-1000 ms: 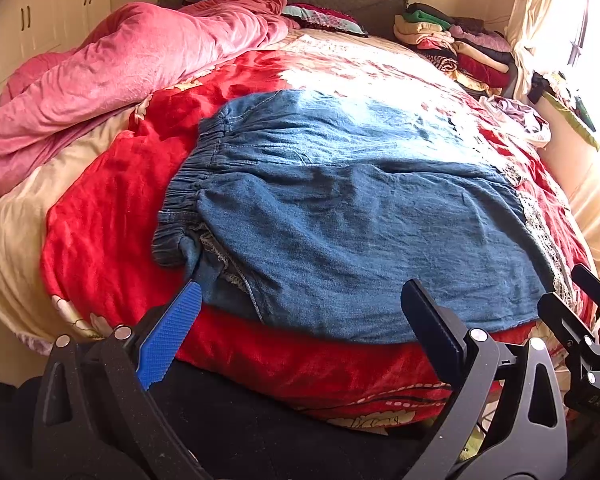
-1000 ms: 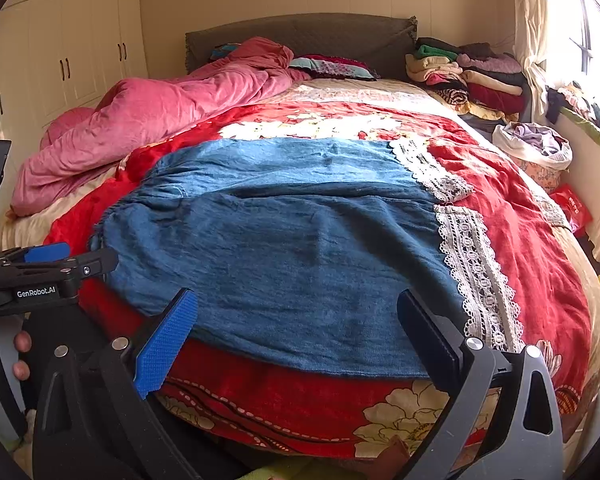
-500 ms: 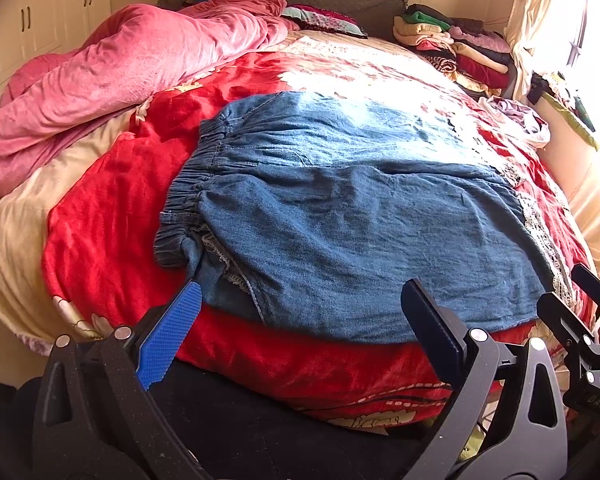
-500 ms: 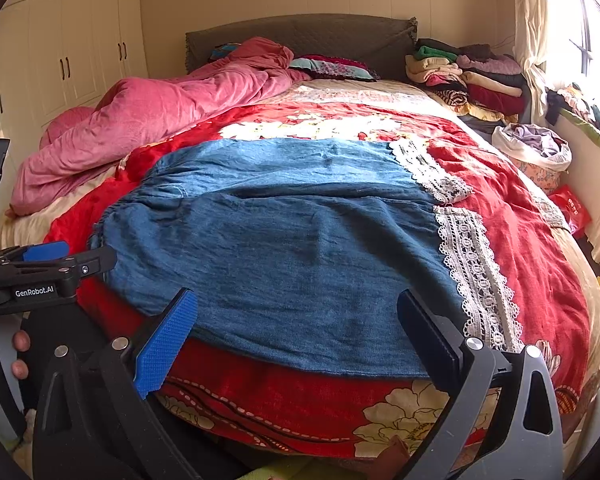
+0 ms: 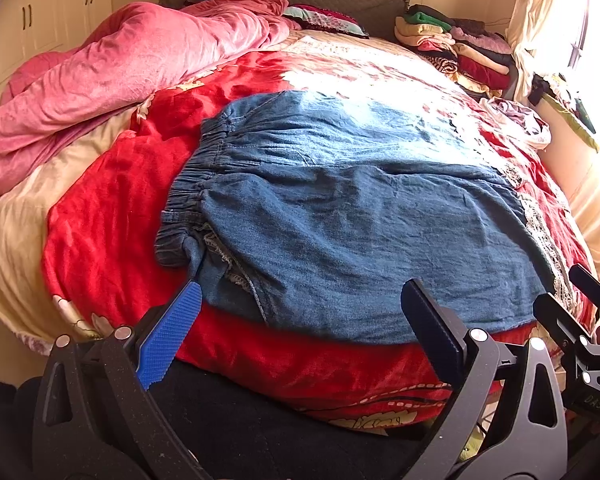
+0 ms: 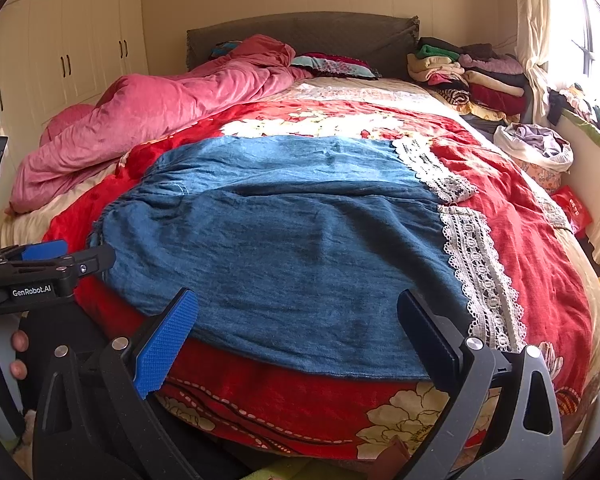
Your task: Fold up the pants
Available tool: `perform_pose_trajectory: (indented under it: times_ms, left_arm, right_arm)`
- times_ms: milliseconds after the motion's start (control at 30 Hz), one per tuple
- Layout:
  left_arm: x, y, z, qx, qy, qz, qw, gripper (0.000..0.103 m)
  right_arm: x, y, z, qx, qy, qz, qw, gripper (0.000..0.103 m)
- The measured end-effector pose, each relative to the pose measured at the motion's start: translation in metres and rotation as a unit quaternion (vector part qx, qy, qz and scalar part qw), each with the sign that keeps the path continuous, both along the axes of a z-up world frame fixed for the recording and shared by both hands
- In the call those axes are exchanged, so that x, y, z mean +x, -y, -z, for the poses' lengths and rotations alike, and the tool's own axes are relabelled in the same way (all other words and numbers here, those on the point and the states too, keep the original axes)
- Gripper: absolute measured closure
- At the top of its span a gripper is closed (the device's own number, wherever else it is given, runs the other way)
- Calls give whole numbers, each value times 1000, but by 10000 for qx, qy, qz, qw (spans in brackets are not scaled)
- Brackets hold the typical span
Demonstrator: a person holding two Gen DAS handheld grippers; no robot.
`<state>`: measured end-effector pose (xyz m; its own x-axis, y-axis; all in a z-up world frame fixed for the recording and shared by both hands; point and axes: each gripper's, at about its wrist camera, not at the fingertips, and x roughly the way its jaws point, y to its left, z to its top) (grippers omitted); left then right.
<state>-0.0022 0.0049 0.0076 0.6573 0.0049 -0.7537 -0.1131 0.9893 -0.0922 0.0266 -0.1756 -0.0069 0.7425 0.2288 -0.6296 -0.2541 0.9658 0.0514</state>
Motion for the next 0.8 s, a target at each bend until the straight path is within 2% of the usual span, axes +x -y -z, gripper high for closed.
perform_pose_trajectory:
  times_ms: [467,800]
  left_arm:
    - [6,-6,4,-31,-10,-34,10000,9]
    - [31,-30,10,-98,-101,-177,9997,9]
  right_arm:
    - [14,-4,10,-46,-69,14,10000,4]
    - [59,-15,1,-184,-59,-180,9997,4]
